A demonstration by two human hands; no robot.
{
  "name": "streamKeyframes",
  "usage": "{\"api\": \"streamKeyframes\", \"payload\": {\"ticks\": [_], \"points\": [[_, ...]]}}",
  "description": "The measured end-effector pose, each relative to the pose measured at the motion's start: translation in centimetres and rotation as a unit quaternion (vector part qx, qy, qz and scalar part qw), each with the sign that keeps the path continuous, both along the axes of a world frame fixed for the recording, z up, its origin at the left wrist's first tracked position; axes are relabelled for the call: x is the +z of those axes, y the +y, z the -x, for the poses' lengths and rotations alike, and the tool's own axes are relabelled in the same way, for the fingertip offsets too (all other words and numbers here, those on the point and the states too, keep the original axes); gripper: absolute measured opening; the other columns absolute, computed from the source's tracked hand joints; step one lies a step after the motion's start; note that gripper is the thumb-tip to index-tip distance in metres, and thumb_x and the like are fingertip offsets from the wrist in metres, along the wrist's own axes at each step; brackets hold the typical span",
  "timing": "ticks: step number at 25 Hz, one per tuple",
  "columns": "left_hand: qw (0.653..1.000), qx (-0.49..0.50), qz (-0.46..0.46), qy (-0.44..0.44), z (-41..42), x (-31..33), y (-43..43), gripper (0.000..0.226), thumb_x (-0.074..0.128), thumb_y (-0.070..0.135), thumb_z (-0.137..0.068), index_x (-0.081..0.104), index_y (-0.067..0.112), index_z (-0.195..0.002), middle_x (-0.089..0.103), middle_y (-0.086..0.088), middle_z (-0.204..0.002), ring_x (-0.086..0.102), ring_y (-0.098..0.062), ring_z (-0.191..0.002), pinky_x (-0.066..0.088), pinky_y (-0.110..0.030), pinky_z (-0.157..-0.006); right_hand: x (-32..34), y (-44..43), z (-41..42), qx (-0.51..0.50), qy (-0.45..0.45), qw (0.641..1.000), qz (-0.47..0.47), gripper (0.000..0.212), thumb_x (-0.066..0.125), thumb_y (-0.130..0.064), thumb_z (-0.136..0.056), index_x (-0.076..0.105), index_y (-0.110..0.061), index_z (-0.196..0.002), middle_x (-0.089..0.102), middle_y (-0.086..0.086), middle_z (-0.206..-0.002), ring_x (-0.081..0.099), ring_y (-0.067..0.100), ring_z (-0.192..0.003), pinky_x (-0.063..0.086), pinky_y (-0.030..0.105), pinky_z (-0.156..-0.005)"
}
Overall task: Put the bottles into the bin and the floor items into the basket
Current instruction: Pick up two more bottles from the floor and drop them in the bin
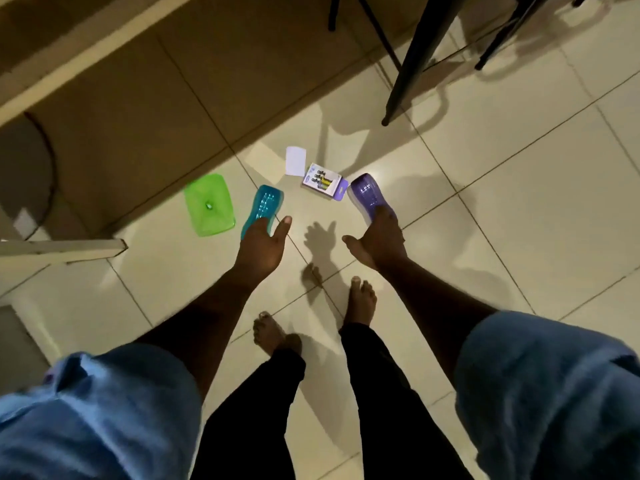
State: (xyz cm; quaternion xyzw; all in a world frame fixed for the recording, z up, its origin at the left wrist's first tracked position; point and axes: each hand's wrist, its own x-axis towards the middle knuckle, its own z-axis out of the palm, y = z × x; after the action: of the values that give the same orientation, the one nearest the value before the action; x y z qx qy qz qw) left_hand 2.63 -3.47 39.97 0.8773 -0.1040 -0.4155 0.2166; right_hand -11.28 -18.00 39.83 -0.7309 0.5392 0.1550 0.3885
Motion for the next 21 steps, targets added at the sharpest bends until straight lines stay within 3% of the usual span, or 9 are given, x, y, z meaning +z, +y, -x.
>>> {"api": "streamKeyframes", "payload": {"ticks": [4, 9, 12, 15, 19, 21], "points": [[0.997, -0.052, -0.05, -0.027, -1.7, -9.4, -2.9, 0.062, 0.049, 0.049, -0.094, 0.048, 0.002, -0.134, 0.056, -0.022, -0.134, 0.052, -0.036, -0.125, 0.04, -0.04, -0.106, -10.5, -4.3, -0.4, 0.033, 0.024, 0.999, 0.006, 0.083, 0.077, -0.034, -0.077, 0.032, -0.004, -0.139, 0.042, 0.014, -0.14, 0.041, 0.034, -0.131, 0.041, 0.045, -0.103], [0.991, -0.041, -0.118, -0.043, -4.4, -22.8, -4.2, 0.069, 0.059, 0.046, -0.09, 0.039, 0.005, -0.141, 0.052, -0.022, -0.137, 0.055, -0.041, -0.119, 0.047, -0.048, -0.099, -23.8, -8.5, 0.2, 0.036, 0.03, 0.999, 0.021, 0.087, 0.08, -0.037, -0.073, 0.034, -0.003, -0.138, 0.043, 0.016, -0.138, 0.047, 0.035, -0.125, 0.044, 0.044, -0.102], [0.983, -0.057, -0.167, -0.045, -5.6, -27.3, -2.7, 0.078, 0.067, 0.044, -0.084, 0.032, 0.012, -0.147, 0.046, -0.021, -0.138, 0.052, -0.04, -0.121, 0.048, -0.049, -0.099, -27.3, -11.5, 1.9, 0.02, 0.066, 0.997, 0.022, 0.1, 0.081, -0.047, -0.068, 0.029, -0.004, -0.142, 0.034, 0.015, -0.144, 0.048, 0.038, -0.125, 0.048, 0.049, -0.098], [0.974, -0.048, -0.204, -0.081, -6.7, -33.8, -1.1, 0.085, 0.077, 0.041, -0.076, 0.035, 0.007, -0.142, 0.049, -0.024, -0.131, 0.054, -0.041, -0.117, 0.048, -0.05, -0.098, -33.2, -14.6, 2.9, 0.047, 0.099, 0.993, 0.042, 0.113, 0.084, -0.051, -0.062, 0.024, -0.006, -0.146, 0.03, 0.016, -0.148, 0.04, 0.037, -0.132, 0.044, 0.049, -0.101], [0.958, -0.042, -0.247, -0.139, -8.1, -40.0, 0.3, 0.106, 0.087, 0.036, -0.063, 0.027, 0.002, -0.144, 0.044, -0.024, -0.133, 0.045, -0.043, -0.123, 0.044, -0.053, -0.1, -39.1, -14.7, 3.3, 0.056, 0.125, 0.99, 0.028, 0.118, 0.085, -0.058, -0.055, 0.024, -0.011, -0.145, 0.034, 0.014, -0.144, 0.041, 0.037, -0.129, 0.046, 0.054, -0.098], [0.944, -0.047, -0.265, -0.189, -9.1, -41.8, 1.0, 0.104, 0.089, 0.033, -0.061, 0.03, 0.002, -0.141, 0.045, -0.024, -0.131, 0.045, -0.043, -0.12, 0.044, -0.054, -0.095, -41.2, -13.8, 3.0, 0.061, 0.124, 0.99, 0.024, 0.118, 0.085, -0.06, -0.051, 0.026, -0.014, -0.142, 0.038, 0.013, -0.138, 0.044, 0.035, -0.123, 0.046, 0.055, -0.097]]}}
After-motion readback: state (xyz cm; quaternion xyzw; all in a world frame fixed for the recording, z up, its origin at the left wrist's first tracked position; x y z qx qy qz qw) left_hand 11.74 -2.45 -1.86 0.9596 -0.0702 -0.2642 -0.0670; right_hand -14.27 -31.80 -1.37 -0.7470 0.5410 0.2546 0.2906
